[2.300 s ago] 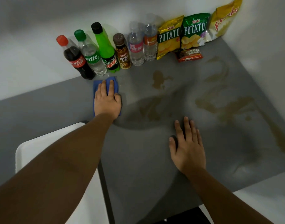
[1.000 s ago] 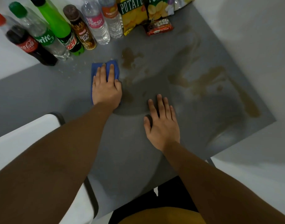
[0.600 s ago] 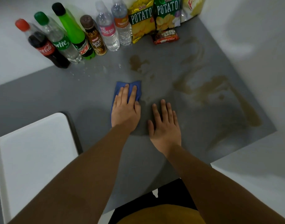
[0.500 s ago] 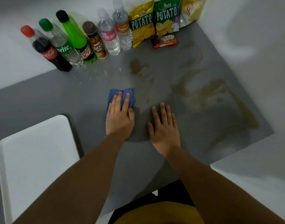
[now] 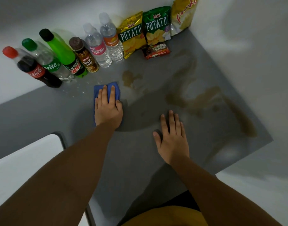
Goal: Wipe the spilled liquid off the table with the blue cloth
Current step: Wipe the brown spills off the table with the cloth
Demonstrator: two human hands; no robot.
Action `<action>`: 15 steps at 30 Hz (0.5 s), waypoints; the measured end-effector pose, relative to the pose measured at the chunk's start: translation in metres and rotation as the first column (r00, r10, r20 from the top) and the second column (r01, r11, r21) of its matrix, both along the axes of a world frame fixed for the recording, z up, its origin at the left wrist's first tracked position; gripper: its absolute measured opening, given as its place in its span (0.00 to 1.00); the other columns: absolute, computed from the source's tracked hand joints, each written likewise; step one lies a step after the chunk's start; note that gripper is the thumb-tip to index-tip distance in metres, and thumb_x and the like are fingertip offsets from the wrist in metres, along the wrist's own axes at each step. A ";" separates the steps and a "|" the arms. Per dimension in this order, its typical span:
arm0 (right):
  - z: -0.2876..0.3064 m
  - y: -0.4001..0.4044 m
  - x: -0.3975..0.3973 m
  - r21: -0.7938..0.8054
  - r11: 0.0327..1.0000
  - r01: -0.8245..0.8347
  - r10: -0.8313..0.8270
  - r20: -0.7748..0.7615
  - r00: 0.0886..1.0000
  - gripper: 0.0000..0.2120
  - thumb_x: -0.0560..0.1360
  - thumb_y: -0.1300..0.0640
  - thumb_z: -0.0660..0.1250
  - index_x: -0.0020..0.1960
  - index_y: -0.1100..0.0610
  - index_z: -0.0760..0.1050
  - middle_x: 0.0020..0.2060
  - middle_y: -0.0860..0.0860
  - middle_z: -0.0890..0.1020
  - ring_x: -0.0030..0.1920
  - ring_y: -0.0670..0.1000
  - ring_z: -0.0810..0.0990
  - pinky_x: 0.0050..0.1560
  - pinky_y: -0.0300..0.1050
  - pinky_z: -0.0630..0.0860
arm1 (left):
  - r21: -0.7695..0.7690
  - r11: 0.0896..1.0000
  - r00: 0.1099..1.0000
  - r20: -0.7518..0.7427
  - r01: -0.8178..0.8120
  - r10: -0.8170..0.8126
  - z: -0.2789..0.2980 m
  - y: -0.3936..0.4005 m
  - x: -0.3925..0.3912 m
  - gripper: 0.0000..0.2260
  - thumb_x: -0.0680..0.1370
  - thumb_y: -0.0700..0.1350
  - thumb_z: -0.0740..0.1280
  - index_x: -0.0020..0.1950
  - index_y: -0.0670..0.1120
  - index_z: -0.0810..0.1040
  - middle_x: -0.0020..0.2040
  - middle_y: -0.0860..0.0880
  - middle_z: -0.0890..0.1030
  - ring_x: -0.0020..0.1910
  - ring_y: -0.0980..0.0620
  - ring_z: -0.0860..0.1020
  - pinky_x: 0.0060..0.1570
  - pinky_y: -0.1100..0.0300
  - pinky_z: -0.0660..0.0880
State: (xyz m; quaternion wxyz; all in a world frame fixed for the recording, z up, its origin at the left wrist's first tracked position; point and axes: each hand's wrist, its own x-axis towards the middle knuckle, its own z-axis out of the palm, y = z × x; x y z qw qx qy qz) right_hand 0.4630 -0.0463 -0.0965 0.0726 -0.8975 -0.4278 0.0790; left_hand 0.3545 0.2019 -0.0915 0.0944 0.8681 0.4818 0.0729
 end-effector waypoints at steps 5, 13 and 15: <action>-0.002 0.001 0.001 -0.015 1.000 0.003 -0.003 0.004 1.000 0.33 0.84 0.37 0.46 0.84 0.53 0.51 0.84 0.57 0.49 0.83 0.58 0.45 0.82 0.57 0.51 | -0.006 0.998 0.998 0.003 0.067 -0.067 0.002 0.021 0.050 0.26 0.84 0.50 0.53 0.83 0.50 0.56 0.82 0.43 0.57 0.81 0.41 0.55 0.79 0.47 0.50; -0.006 0.000 0.001 0.035 0.999 0.009 -0.010 0.033 0.999 0.33 0.84 0.37 0.49 0.83 0.54 0.55 0.84 0.57 0.51 0.83 0.58 0.46 0.81 0.56 0.52 | -0.038 0.990 0.989 -0.058 0.133 -0.135 0.002 0.009 0.081 0.27 0.84 0.51 0.51 0.83 0.51 0.50 0.83 0.44 0.54 0.81 0.44 0.52 0.80 0.49 0.48; -0.007 0.000 0.001 0.029 1.000 0.007 -0.008 0.034 0.999 0.33 0.84 0.37 0.48 0.83 0.53 0.54 0.84 0.56 0.50 0.83 0.57 0.45 0.82 0.56 0.51 | -0.038 0.983 0.982 -0.058 0.179 -0.181 0.005 -0.006 0.077 0.27 0.84 0.51 0.51 0.84 0.51 0.50 0.83 0.45 0.54 0.82 0.45 0.51 0.80 0.49 0.49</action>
